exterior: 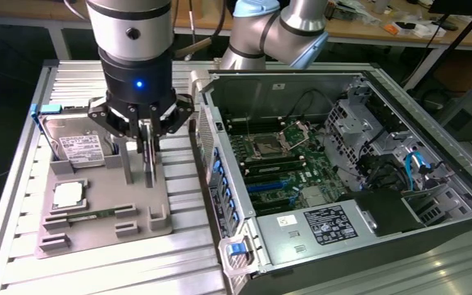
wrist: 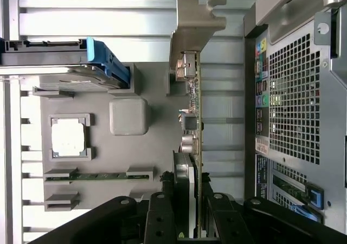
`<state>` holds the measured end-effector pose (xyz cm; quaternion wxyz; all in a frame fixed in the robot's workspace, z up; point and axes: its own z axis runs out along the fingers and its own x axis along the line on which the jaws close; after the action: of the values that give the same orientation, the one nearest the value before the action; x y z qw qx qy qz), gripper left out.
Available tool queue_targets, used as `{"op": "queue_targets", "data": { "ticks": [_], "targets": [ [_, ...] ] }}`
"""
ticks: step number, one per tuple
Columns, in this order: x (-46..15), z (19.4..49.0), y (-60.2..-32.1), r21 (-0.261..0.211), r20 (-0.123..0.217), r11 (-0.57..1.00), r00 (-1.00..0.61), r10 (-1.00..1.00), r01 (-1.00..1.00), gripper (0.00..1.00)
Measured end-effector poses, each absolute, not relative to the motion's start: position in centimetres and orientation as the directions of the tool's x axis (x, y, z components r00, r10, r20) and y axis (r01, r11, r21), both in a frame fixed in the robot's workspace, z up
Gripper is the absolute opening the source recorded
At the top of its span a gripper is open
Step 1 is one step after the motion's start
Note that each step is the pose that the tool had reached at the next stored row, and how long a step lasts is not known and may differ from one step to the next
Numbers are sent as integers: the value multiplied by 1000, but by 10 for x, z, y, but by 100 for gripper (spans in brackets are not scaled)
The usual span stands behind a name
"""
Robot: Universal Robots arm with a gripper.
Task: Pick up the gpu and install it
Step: 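Pick up the gpu and move the gpu toward the slot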
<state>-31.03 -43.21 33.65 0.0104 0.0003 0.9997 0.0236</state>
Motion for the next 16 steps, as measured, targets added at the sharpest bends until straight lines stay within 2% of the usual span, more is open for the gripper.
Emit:
{"op": "queue_targets", "data": {
  "ticks": [16],
  "targets": [
    [-310, 399, -432, 47, -21, 999, -1000, 1, 0, 28]
  ]
}}
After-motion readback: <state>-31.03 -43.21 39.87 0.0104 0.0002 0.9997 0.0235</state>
